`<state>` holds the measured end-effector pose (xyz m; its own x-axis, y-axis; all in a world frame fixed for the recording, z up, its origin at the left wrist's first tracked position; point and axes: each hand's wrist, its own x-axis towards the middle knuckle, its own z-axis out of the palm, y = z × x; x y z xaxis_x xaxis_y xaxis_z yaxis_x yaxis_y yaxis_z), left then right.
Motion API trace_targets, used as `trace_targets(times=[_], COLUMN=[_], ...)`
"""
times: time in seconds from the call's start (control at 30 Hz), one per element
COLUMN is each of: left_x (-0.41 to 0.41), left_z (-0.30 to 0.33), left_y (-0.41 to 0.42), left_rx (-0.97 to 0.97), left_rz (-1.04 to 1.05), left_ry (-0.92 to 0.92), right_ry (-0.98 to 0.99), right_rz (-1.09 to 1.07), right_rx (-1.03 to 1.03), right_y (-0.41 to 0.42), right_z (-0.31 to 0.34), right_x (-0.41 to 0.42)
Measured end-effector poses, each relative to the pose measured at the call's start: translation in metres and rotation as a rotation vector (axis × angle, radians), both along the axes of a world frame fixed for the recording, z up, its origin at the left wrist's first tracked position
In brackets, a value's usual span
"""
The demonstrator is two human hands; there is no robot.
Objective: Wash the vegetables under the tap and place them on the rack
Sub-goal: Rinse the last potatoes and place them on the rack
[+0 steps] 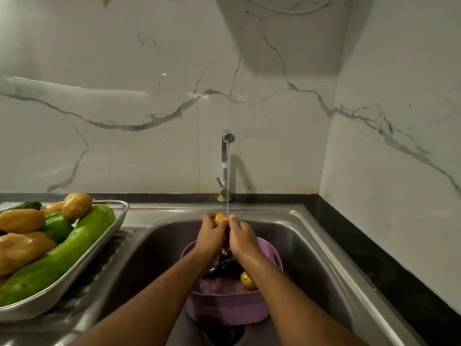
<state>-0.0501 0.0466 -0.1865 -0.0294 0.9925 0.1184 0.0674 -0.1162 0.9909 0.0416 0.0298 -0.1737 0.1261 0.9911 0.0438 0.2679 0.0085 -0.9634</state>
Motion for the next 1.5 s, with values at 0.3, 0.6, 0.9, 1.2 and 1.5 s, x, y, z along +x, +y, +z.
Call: trace_targets(times=[0.3,0.6,0.9,1.2,1.5], left_x=[0.005,-0.014,-0.031,-0.025,-0.124], left_z=[0.008,0.016,0.029,0.039,0.117], left_y=[-0.015,-0.031,-0.04,-0.068,-0.12], left_rx=[-0.001,0.264,-0.163,-0.076,0.142], left_rz=[-0.054,0.064,-0.222,-0.127,0.167], left_ry=[-0.078,0.494,0.679,1.062,1.272], right_ry=[0.035,-0.27,-0.34,-1.093,-0.978], right_rz=[-0.118,-0.159,-0.003,0.503,0.398], right_rx=[-0.088,0.122,-0.15,-0.48,-0.328], right_y=[0.006,-0.009,-0.021,-0.029,-0.013], right_z=[-0.003,0.007,0.002,-0.006,-0.025], right_x=[0.016,0.023,0.031,0.033,0.035])
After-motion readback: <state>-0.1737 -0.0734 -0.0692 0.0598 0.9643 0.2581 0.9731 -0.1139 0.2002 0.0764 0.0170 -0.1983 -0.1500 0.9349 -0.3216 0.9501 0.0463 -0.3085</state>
